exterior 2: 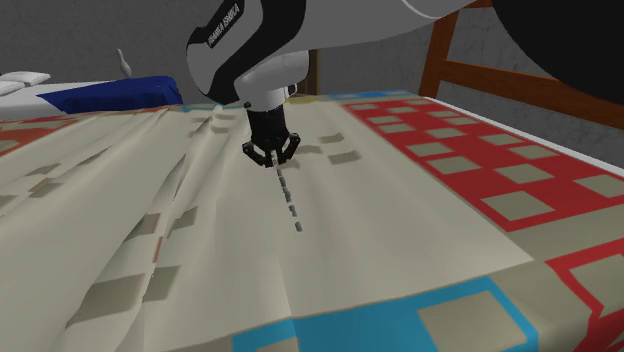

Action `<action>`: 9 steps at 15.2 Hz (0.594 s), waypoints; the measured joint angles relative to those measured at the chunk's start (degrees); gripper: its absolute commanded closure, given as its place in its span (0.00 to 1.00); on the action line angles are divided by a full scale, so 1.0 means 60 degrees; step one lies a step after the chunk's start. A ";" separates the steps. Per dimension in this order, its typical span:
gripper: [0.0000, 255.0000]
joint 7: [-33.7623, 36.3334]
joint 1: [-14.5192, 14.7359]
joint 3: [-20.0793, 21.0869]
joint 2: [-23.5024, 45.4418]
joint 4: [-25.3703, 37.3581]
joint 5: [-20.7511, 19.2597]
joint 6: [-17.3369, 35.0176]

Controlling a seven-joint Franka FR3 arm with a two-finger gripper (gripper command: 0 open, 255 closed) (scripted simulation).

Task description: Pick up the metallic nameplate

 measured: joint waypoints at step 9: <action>1.00 -0.0109 -0.0007 0.0040 -0.0279 0.0442 0.0105 -0.0732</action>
